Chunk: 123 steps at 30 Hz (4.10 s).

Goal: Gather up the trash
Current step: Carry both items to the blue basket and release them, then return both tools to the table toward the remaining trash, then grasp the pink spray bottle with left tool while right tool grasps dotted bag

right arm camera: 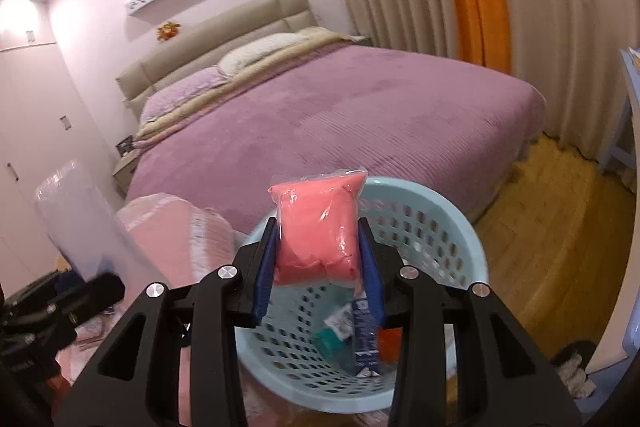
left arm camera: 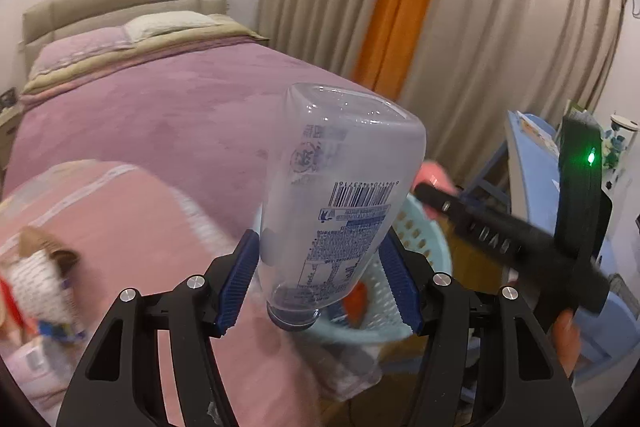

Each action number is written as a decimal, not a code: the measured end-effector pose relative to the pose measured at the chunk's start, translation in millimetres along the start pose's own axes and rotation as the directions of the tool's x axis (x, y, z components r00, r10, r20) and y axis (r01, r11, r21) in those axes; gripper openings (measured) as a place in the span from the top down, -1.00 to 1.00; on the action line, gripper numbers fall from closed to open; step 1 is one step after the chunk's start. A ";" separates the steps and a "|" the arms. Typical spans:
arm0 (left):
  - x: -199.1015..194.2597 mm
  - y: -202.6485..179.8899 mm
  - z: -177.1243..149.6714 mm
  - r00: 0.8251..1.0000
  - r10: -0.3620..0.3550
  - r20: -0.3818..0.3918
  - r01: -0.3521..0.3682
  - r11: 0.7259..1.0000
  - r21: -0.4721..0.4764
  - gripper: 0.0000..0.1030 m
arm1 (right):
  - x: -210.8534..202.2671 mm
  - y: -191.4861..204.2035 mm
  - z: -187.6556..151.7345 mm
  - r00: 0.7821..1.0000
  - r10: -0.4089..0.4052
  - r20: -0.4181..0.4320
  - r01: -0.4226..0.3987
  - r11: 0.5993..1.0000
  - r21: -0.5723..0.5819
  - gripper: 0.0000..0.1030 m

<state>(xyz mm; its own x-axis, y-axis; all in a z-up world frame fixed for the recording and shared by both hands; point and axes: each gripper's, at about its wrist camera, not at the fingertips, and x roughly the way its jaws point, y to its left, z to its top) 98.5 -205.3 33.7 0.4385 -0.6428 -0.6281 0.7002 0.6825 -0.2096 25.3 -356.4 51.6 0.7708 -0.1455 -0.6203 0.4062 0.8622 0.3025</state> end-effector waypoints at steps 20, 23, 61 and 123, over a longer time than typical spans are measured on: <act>23.7 8.0 -19.0 0.999 -0.028 -0.015 0.027 0.998 -0.060 -0.41 | 33.1 -31.7 -16.5 0.991 -0.066 -0.120 0.072 0.996 0.050 -0.07; 2.6 18.4 -21.5 1.000 -0.022 0.021 0.024 0.996 -0.082 -0.41 | 26.3 -19.4 -17.2 0.994 -0.047 -0.101 0.049 0.998 0.025 -0.07; -172.8 279.2 -145.4 0.886 0.461 -0.052 -0.427 0.768 -0.477 -0.51 | 76.4 231.7 -100.8 0.964 0.209 -0.163 -0.255 0.897 -0.361 -0.17; -188.6 215.0 -205.0 0.923 0.377 -0.071 -0.352 0.758 -0.549 0.04 | 103.5 334.4 -111.4 0.909 0.311 -0.278 -0.416 0.729 -0.544 -0.06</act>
<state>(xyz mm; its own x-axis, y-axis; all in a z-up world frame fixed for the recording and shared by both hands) 50.9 134.0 -46.5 0.6289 -0.3112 -0.7125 0.0673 0.9348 -0.3489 186.3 -29.1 7.9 0.6905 0.2710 -0.6707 -0.2914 0.9528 0.0850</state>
